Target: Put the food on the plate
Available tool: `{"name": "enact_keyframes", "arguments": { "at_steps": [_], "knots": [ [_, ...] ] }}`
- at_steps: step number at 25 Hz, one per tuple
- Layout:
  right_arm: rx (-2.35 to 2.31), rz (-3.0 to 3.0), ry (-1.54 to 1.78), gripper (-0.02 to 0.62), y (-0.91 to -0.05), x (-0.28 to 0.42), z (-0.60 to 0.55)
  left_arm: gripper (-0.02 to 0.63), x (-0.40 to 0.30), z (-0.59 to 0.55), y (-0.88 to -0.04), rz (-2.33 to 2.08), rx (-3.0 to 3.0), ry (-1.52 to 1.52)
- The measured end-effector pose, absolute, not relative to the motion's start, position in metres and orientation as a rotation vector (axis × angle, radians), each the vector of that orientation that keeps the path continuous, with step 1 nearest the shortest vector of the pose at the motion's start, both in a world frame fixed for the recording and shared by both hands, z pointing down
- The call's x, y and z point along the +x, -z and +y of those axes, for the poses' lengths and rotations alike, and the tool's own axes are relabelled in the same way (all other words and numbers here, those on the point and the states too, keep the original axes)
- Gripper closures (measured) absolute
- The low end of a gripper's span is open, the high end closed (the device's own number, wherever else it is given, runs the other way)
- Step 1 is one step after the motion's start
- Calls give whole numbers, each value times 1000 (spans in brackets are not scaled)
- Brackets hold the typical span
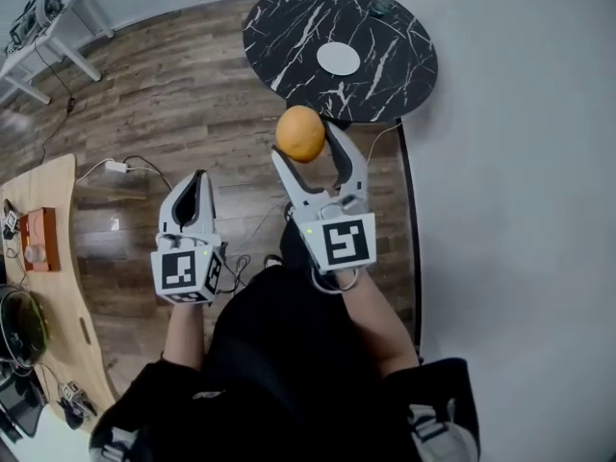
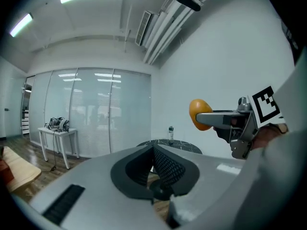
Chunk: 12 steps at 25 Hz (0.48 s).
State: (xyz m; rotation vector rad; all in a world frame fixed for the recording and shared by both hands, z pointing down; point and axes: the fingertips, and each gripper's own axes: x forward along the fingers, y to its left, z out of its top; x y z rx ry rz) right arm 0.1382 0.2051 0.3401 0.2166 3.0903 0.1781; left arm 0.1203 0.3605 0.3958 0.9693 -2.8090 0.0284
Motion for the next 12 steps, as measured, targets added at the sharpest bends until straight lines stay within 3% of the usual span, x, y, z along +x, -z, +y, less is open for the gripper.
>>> {"name": "enact_keyframes", "arguments": {
  "at_steps": [12],
  "knots": [
    [358,3072,-147,288,-340,44,182,606,45,347,-390,-2793,870,-88]
  ]
}}
